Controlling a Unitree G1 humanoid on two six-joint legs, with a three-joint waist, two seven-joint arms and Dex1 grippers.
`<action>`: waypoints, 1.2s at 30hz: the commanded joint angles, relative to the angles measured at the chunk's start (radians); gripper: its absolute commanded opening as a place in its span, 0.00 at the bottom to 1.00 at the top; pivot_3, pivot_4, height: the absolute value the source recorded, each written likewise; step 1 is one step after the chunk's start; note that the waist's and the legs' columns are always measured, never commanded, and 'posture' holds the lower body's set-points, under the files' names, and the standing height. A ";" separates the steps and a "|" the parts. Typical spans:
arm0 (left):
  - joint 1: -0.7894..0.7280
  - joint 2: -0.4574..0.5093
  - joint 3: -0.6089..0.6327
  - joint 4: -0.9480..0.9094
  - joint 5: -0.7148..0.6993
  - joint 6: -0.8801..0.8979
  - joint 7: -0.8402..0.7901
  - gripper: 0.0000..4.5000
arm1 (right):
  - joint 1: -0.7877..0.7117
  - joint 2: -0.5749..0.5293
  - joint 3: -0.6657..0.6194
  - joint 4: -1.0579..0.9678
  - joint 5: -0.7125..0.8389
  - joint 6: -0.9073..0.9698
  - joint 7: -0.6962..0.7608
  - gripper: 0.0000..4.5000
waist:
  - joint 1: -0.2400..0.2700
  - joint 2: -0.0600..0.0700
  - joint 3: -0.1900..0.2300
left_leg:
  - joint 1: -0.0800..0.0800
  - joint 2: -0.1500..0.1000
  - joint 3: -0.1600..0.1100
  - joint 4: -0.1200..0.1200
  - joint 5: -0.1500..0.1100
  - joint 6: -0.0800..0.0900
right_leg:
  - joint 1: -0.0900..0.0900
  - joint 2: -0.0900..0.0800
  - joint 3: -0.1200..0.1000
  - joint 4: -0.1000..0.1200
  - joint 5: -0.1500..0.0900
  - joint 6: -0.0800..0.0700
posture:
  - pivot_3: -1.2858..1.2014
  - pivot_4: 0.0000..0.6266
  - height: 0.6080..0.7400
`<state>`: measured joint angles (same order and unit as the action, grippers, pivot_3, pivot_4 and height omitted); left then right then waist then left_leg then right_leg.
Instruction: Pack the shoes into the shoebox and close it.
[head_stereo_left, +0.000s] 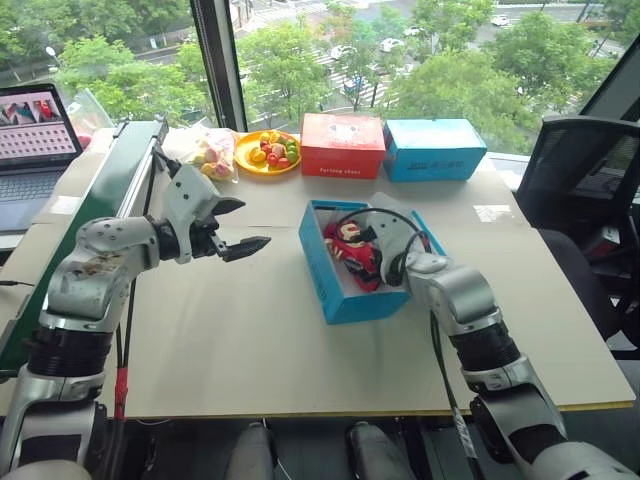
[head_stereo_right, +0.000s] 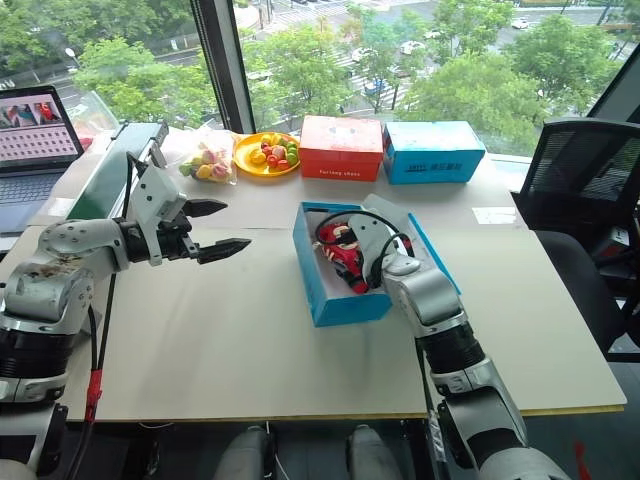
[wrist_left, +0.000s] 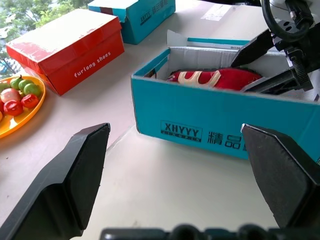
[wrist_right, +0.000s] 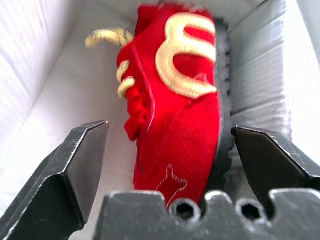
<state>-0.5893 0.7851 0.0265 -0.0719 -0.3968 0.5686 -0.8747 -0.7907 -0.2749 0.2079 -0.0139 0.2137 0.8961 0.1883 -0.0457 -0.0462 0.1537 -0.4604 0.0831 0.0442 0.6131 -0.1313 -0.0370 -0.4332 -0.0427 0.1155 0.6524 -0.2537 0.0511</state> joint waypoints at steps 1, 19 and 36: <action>-0.004 0.008 0.075 -0.016 0.001 0.023 0.057 1.00 | -0.041 0.009 -0.034 -0.072 0.033 -0.087 0.094 0.99 | 0.001 0.000 0.000 | 0.000 0.000 0.000 0.000 0.000 0.000 | 0.000 0.000 0.000 0.000 0.000 0.000 | 0.52 0.24 1.00; 0.133 -0.093 0.439 0.329 0.140 -0.100 0.616 1.00 | 0.008 0.052 -0.057 -0.049 0.211 -0.229 0.470 0.99 | 0.008 -0.001 -0.001 | 0.001 0.000 0.000 0.002 0.000 0.000 | 0.000 0.000 -0.001 0.004 0.000 0.000 | 0.52 0.24 1.00; 0.029 0.011 0.435 0.879 0.160 -0.511 0.466 1.00 | 0.088 0.037 0.015 -0.099 0.136 -0.304 0.511 0.99 | 0.007 -0.002 -0.001 | 0.001 0.000 0.000 0.001 0.000 0.000 | -0.001 0.000 -0.002 0.004 0.000 -0.001 | 0.52 0.24 1.00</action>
<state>-0.5184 0.7528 0.4502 0.7726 -0.2382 0.1103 -0.3971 -0.6985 -0.2297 0.2366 -0.0609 0.3532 0.6203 0.6935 -0.0385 -0.0480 0.1527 -0.4594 0.0835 0.0446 0.6142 -0.1313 -0.0375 -0.4344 -0.0429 0.1132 0.6568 -0.2539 0.0503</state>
